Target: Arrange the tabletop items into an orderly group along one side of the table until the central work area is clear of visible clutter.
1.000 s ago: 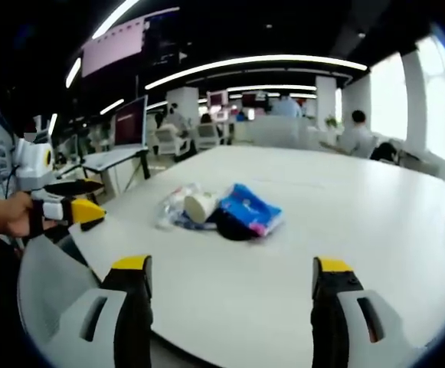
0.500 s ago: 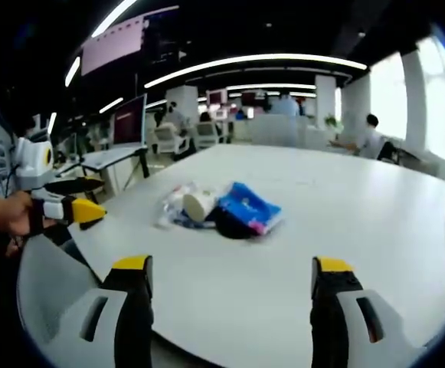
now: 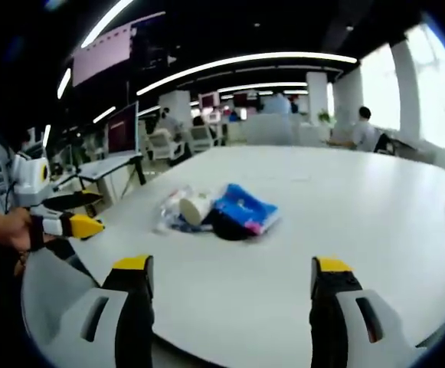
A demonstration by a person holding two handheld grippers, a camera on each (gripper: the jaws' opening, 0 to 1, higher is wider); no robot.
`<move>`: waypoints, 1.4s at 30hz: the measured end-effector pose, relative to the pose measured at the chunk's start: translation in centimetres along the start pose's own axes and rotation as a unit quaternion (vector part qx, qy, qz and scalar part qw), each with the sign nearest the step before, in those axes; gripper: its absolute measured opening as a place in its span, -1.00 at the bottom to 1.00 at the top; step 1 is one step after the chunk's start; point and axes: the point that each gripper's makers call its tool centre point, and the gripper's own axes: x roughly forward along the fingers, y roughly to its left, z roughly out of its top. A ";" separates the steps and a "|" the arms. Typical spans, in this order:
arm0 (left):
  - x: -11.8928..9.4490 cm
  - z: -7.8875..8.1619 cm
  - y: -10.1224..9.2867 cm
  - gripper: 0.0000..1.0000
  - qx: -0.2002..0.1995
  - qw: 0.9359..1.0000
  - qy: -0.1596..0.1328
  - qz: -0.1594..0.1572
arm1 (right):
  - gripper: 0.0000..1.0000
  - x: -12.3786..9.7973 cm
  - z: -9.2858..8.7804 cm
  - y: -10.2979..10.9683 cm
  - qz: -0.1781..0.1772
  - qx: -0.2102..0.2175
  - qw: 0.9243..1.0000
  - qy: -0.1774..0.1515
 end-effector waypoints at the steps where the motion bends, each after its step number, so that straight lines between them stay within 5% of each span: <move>1: 0.0 0.0 0.0 0.87 -0.002 1.000 0.000 0.000 | 0.63 0.1 -0.1 0.2 0.002 -0.003 1.000 0.003; 11: -0.2 0.0 0.3 0.87 -0.005 1.000 0.000 0.008 | 0.63 1.4 -0.4 1.4 0.023 -0.007 0.999 0.021; 26: -1.1 -0.1 2.0 0.86 -0.018 0.999 0.001 0.031 | 0.60 6.0 3.3 4.5 0.074 -0.045 0.996 0.017; 42: -1.7 0.1 3.6 0.86 -0.037 0.998 -0.006 0.052 | 0.60 8.0 3.3 5.7 0.096 -0.052 0.994 0.029</move>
